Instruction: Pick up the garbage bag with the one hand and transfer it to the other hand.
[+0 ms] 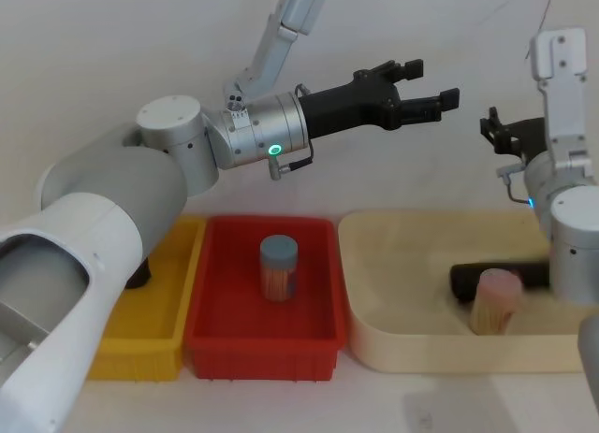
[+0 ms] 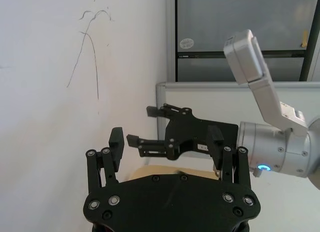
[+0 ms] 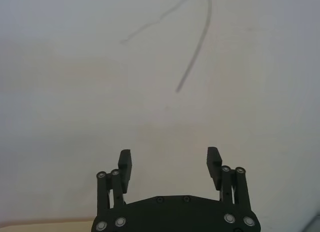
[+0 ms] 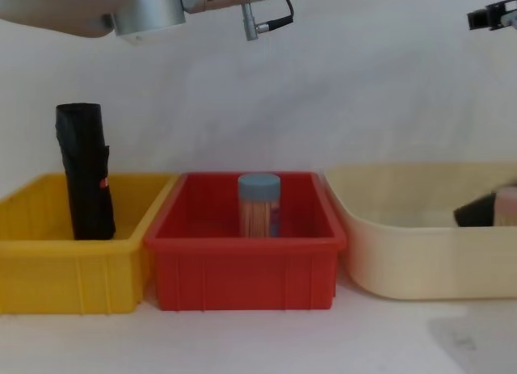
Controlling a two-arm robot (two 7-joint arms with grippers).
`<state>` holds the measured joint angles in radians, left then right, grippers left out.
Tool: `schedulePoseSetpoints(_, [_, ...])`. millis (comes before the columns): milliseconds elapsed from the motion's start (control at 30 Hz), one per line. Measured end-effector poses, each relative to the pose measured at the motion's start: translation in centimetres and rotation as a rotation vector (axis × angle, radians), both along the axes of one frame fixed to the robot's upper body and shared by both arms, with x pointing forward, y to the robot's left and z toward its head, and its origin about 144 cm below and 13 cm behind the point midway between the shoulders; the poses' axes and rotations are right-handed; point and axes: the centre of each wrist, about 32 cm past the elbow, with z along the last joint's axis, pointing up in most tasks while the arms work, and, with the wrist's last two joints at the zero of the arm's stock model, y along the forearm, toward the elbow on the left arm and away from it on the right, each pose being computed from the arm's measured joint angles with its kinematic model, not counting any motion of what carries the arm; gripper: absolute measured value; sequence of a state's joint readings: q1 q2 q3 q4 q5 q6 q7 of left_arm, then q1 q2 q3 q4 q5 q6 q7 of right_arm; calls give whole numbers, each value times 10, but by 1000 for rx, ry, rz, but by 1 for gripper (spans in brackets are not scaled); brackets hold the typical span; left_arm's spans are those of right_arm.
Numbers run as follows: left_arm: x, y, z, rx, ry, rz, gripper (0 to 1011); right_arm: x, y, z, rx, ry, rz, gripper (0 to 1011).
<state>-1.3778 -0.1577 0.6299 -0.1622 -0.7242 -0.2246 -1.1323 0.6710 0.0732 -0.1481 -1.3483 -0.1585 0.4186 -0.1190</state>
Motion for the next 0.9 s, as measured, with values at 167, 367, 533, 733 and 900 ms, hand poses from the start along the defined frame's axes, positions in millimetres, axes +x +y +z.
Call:
schedulePoseSetpoints(167, [0,0,0,0,0,0,1000,3,-5,-1,1,-6,-38,1004])
schedulePoseSetpoints(367, [0,0,0,0,0,0,1000,6,-9,-1,2,-12,-69,1004])
schedulePoseSetpoints(533, [0,0,0,0,0,0,1000,7,-11,-1,3,-16,-87,1004])
schedulePoseSetpoints(733, [0,0,0,0,0,0,1000,8,-13,-1,3,-17,-100,1004])
schedulePoseSetpoints(900, [0,0,0,0,0,0,1000,9,-14,-1,3,-18,-106,1004])
